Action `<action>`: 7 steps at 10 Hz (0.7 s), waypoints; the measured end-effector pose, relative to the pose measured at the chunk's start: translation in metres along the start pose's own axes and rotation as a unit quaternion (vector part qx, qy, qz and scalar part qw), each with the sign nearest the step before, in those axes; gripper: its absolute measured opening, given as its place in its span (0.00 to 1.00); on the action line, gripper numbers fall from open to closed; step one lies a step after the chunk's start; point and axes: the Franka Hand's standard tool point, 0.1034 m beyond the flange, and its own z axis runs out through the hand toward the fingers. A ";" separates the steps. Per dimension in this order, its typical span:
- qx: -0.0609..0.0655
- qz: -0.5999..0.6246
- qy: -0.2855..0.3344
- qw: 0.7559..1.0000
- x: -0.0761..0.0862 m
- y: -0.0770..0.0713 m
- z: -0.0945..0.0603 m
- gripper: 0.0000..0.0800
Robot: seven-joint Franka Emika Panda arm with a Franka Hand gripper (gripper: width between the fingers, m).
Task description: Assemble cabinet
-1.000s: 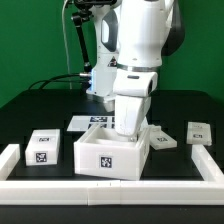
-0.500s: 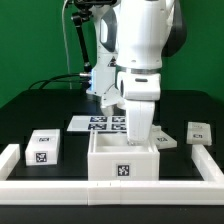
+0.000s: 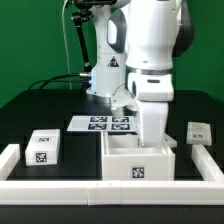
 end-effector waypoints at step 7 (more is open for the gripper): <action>-0.008 0.026 0.011 1.000 0.057 0.022 -0.003 0.04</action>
Offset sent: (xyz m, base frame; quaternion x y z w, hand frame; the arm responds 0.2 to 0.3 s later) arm 0.0154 0.0361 0.0001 -0.0113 -0.0070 0.0127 0.9998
